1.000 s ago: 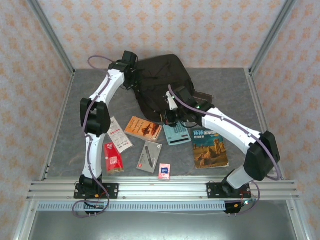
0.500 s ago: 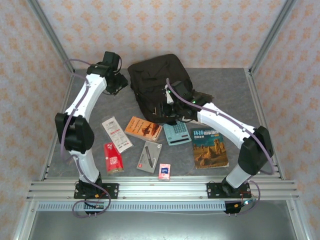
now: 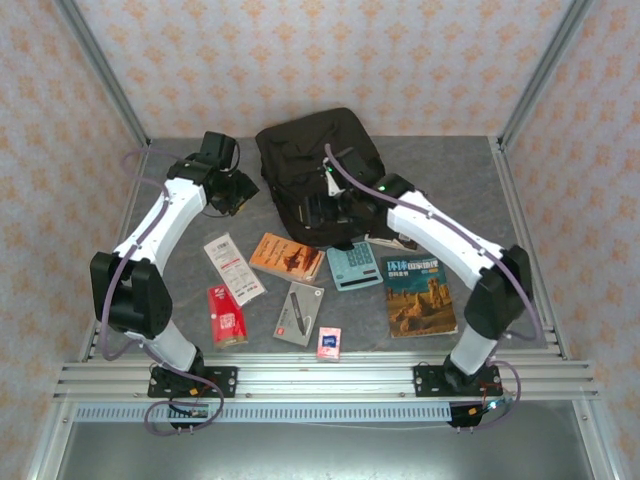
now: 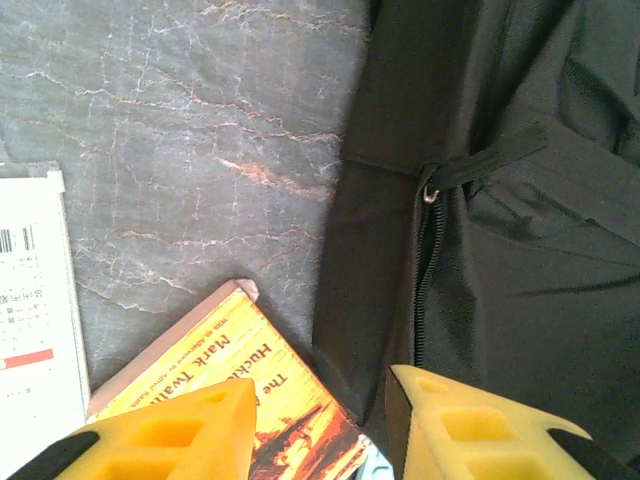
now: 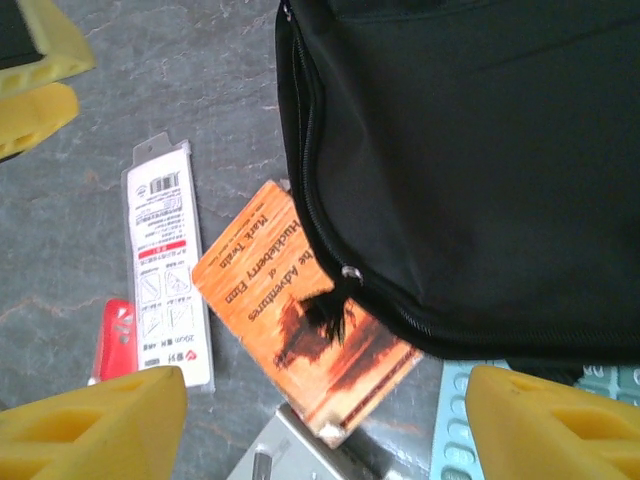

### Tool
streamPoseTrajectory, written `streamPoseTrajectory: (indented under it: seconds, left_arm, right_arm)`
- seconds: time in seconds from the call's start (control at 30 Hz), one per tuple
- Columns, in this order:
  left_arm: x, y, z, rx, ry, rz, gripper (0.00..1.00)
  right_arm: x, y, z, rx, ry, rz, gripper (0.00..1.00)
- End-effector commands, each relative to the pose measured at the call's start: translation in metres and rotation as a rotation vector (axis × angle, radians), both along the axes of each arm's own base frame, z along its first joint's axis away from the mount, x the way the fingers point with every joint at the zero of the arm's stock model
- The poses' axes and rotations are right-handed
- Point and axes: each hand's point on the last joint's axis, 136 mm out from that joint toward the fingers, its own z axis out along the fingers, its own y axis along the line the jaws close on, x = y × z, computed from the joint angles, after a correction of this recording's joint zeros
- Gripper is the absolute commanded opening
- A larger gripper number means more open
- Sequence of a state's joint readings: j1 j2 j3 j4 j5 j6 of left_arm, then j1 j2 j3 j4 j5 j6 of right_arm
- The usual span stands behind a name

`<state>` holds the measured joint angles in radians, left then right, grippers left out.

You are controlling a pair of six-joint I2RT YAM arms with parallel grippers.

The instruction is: Pack books, pencil case, and school supplies into a backpack

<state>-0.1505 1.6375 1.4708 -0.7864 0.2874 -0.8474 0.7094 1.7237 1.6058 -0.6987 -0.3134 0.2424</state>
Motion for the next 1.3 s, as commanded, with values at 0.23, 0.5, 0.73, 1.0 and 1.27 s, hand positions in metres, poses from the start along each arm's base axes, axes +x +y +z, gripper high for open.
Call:
streamPoseTrajectory:
  seconds: [0.23, 0.5, 0.73, 1.0, 1.27]
  left_arm:
    - [0.004, -0.006, 0.017, -0.039, -0.070, -0.008, 0.38]
    - [0.007, -0.009, 0.013, -0.077, -0.061, -0.003, 0.37]
    - [0.005, -0.007, 0.015, -0.075, -0.069, 0.005, 0.37]
    - [0.005, -0.007, 0.016, -0.083, -0.072, 0.008, 0.37]
    - [0.005, -0.006, 0.017, -0.092, -0.075, 0.014, 0.36]
  right_arm:
    - [0.014, 0.023, -0.043, -0.107, 0.100, 0.013, 0.59]
    - [0.016, 0.033, -0.055, -0.095, 0.128, 0.020, 0.44]
    - [0.028, 0.035, -0.061, -0.155, 0.098, 0.008, 0.45]
    - [0.035, 0.034, -0.073, -0.227, 0.109, -0.005, 0.36]
    - [0.041, 0.031, -0.090, -0.284, 0.127, -0.017, 0.38]
